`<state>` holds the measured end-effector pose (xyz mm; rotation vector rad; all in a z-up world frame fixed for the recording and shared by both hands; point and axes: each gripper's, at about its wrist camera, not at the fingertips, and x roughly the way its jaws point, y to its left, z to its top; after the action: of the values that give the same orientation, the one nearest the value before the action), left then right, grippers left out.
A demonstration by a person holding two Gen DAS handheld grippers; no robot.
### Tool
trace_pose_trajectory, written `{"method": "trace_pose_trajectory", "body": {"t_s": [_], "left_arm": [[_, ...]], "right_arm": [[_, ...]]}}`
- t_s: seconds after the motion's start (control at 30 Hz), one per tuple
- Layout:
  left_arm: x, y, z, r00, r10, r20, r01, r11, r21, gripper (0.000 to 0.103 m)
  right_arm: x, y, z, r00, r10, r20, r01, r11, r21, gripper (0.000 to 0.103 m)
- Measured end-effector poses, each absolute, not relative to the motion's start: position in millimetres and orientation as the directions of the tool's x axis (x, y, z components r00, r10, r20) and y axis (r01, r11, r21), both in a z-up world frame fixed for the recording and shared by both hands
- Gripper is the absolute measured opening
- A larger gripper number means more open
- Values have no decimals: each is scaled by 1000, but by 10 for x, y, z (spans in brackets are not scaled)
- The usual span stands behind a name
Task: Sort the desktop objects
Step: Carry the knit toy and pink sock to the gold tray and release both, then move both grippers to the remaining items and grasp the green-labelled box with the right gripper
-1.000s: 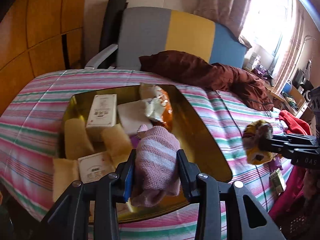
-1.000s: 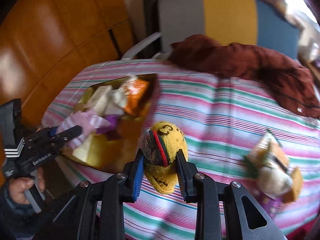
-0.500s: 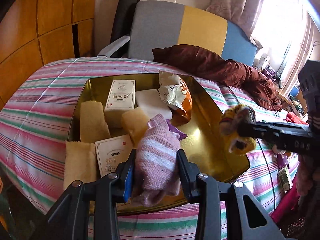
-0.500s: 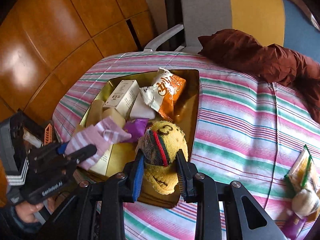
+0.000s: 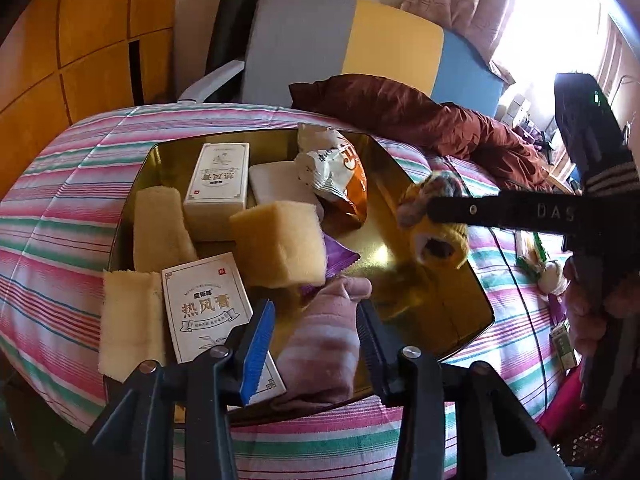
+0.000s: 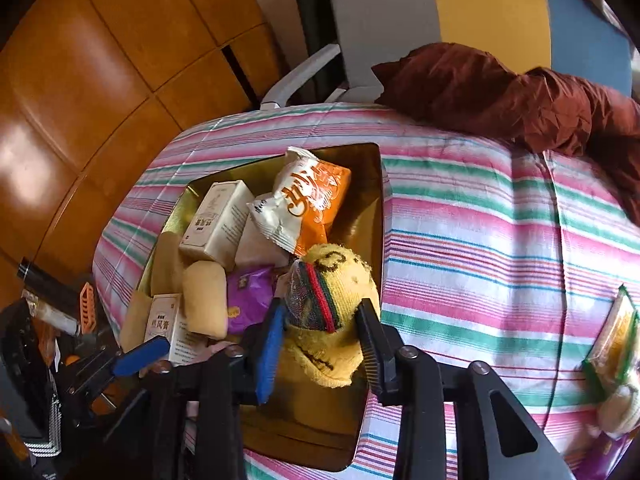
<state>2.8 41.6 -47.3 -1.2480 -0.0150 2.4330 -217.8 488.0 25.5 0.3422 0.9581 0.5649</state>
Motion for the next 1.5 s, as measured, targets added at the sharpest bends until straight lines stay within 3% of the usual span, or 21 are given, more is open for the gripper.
{"method": "trace_pose_trajectory", "body": {"t_s": [0.2,0.3,0.97,1.5], "left_arm": [[32,412,-483,-533,315,-785,-328,-933,-151,44],[52,396,-454,-542,313,-780,-325,-934,-149,44],[242,390,-116,-655,228,-721,-287,-957,-43,47],[343,637,-2,-628,316,-711,-384,-921,-71,48]], "right_arm": [[-2211,4913,211,420,620,-663,-329,784,526,44],[-2232,4885,217,413,649,-639,-327,761,561,61],[-2726,4624,341,472,575,-668,-385,816,430,69],[-2979,3546,33,468,422,-777,-281,904,322,74]]}}
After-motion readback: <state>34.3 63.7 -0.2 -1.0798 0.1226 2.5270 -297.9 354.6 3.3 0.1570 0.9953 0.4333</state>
